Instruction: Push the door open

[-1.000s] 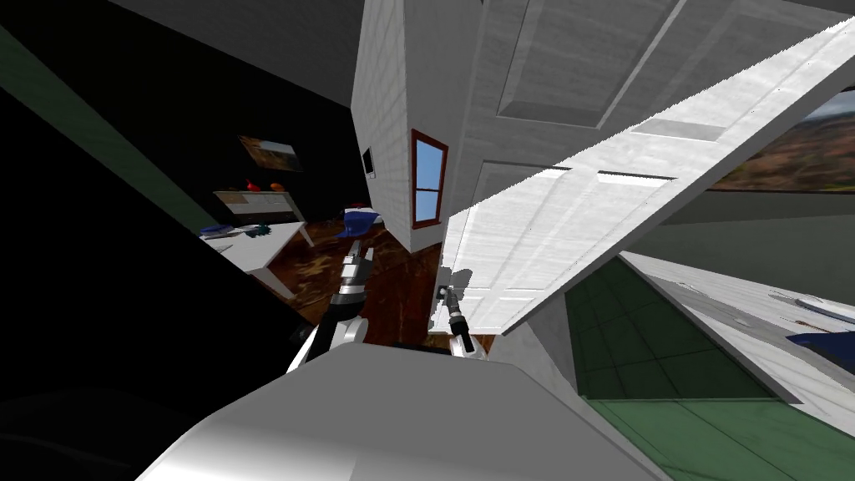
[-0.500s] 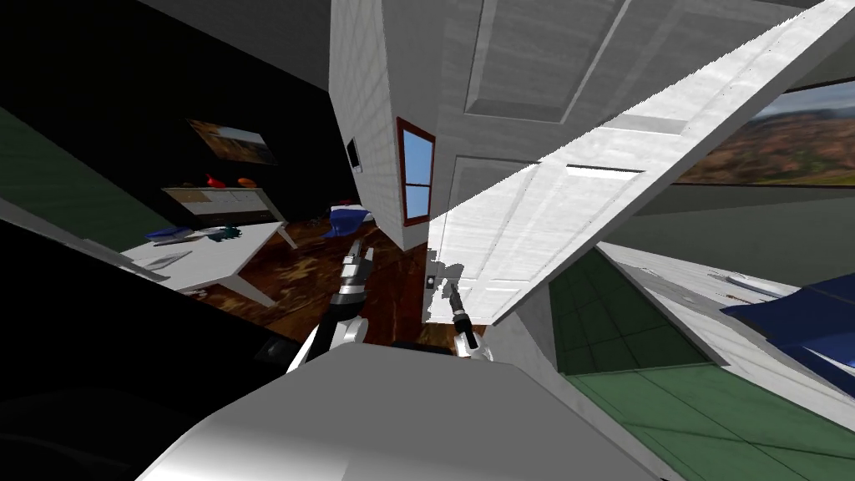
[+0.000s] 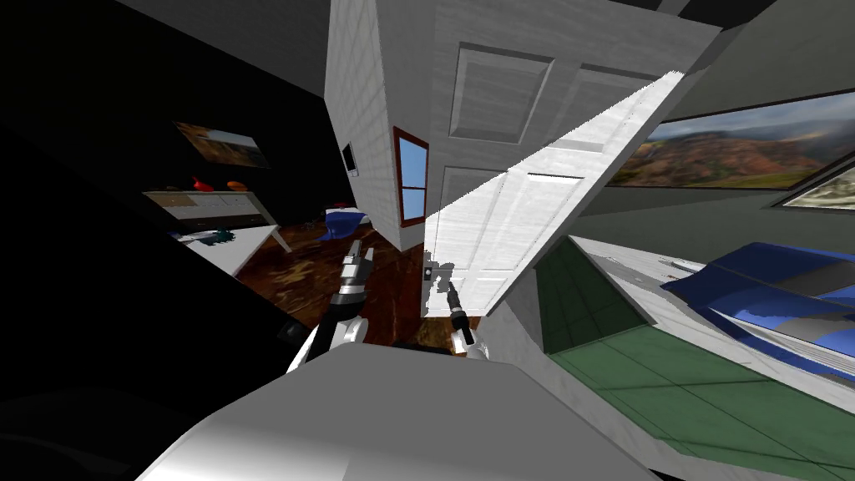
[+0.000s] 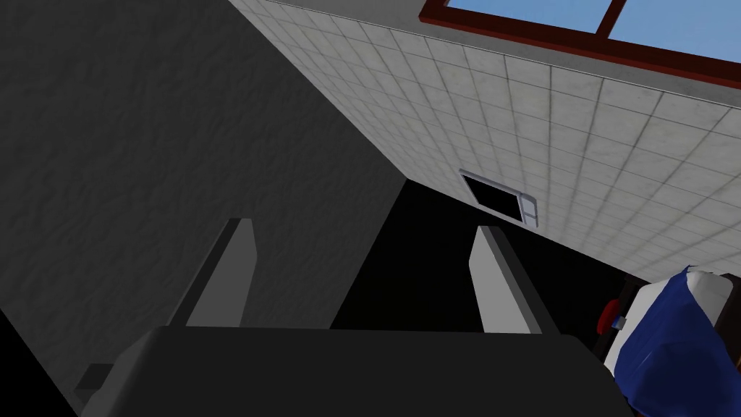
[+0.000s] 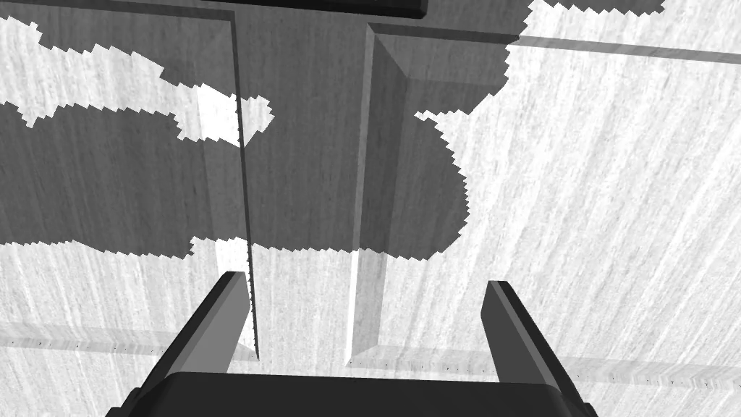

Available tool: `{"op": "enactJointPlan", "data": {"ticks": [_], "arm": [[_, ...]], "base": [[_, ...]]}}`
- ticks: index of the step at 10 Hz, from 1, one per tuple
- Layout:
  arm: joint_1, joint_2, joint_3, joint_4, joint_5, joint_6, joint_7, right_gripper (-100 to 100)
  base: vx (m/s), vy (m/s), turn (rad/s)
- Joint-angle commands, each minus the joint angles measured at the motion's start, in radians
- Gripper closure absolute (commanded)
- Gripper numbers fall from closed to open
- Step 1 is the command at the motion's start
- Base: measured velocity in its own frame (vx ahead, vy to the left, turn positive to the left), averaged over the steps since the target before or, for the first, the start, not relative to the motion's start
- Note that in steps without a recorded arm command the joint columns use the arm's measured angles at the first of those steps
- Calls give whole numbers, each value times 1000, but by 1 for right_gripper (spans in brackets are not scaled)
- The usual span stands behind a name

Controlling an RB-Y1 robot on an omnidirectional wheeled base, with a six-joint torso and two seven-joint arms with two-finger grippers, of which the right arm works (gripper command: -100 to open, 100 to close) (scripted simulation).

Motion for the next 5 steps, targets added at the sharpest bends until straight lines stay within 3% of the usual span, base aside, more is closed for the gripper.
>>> {"op": "enactJointPlan", "data": {"ticks": [1,5], "arm": [[-16,14,-12,21,10,-7,-8,-100],[-28,35,-24,35,22,-11,-15,-100]], "base": [[-154,102,-46],[-138,129,-14]]}}
